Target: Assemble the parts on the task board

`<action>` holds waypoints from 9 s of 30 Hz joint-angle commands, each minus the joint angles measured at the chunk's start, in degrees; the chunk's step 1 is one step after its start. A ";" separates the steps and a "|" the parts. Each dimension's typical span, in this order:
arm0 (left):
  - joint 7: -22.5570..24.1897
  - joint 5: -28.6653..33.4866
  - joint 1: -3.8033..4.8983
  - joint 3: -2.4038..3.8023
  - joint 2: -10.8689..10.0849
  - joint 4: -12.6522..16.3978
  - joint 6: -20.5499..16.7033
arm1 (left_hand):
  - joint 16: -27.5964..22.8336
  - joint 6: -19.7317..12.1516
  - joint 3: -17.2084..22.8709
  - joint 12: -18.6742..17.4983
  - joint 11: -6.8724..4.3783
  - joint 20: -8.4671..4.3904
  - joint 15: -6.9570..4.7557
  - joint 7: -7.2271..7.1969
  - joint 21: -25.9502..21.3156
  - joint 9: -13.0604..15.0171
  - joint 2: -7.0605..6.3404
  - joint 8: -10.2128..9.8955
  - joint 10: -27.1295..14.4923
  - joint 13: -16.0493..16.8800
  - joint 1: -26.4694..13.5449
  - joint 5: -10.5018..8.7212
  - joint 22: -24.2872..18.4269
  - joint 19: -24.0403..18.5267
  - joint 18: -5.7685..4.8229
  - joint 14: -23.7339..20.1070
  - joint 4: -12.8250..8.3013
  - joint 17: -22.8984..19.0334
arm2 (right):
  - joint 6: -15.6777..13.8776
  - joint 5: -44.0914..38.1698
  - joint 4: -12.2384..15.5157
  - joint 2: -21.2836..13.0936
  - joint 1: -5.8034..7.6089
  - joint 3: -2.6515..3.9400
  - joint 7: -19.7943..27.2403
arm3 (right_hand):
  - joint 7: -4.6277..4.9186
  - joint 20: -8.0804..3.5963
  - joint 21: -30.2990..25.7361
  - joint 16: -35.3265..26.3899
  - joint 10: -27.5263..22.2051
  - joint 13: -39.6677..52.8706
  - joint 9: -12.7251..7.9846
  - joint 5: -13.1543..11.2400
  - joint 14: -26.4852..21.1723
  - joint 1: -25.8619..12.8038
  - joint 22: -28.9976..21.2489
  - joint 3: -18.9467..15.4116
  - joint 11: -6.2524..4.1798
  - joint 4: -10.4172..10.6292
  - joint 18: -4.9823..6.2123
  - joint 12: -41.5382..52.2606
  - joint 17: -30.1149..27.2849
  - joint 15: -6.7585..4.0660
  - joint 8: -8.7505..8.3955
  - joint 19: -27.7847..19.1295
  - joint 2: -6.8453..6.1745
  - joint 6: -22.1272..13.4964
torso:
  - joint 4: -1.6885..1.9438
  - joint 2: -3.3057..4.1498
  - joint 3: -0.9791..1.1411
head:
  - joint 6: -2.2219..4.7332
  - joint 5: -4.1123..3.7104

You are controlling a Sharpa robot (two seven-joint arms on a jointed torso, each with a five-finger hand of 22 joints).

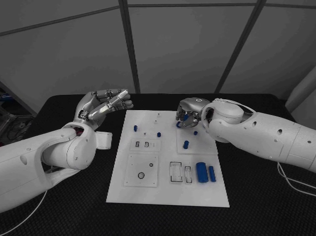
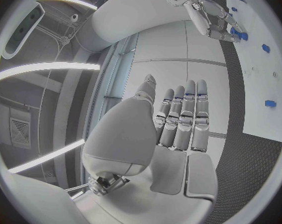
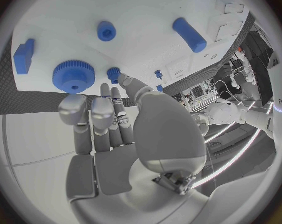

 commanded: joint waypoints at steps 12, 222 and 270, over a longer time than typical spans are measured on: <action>0.02 0.04 0.08 0.07 -0.03 -0.04 0.79 | -0.27 0.28 0.04 -0.31 0.33 0.21 0.25 0.16 -0.29 -0.06 0.62 -0.44 -0.01 -0.02 0.09 -0.16 -0.12 -0.19 -1.81 -0.34 -0.55 -0.07 | 2.52 0.49 -0.75 0.72 0.10 0.00 0.60 | -0.07 0.02 1.17 1.54 1.18 -0.13 0.05 -0.16 0.80 0.37 1.22 1.91 -0.22 0.19 -1.26 0.02 1.16 0.04 0.04 0.66 0.05 0.73 | 0.04 0.12 -0.02 | -0.42 0.09; -1.61 -0.69 0.52 0.13 1.42 -3.14 2.80 | -0.69 1.57 -0.10 -0.95 -0.41 -0.08 -0.40 -0.38 -0.21 -0.02 1.52 -1.62 3.05 0.15 -0.40 -0.38 -0.62 0.08 -1.68 2.12 -1.86 0.56 | -2.94 17.43 -5.38 -1.71 1.54 -0.20 -0.10 | 1.06 0.01 11.48 21.24 11.13 60.82 0.27 4.46 4.16 9.19 19.30 -20.61 -0.99 19.71 -4.45 62.82 30.35 -0.15 6.10 8.90 -2.66 -10.83 | -2.01 0.24 0.56 | 0.85 0.30; -1.75 -0.69 0.53 0.13 1.51 -3.42 2.71 | -0.71 1.57 -0.09 -1.10 -0.37 -0.10 -0.39 -0.36 -0.19 -0.03 1.54 -1.65 2.92 0.10 -0.36 -0.37 -0.62 0.11 -1.69 2.16 -1.93 0.58 | 0.03 12.57 -7.58 0.39 1.06 -0.24 -3.07 | 0.35 -0.11 12.77 22.39 15.29 71.96 0.31 4.28 4.59 7.67 22.07 -19.64 -1.45 17.73 -4.97 73.36 32.97 -0.40 7.60 10.26 0.19 -5.75 | -1.99 0.34 0.65 | 0.01 0.47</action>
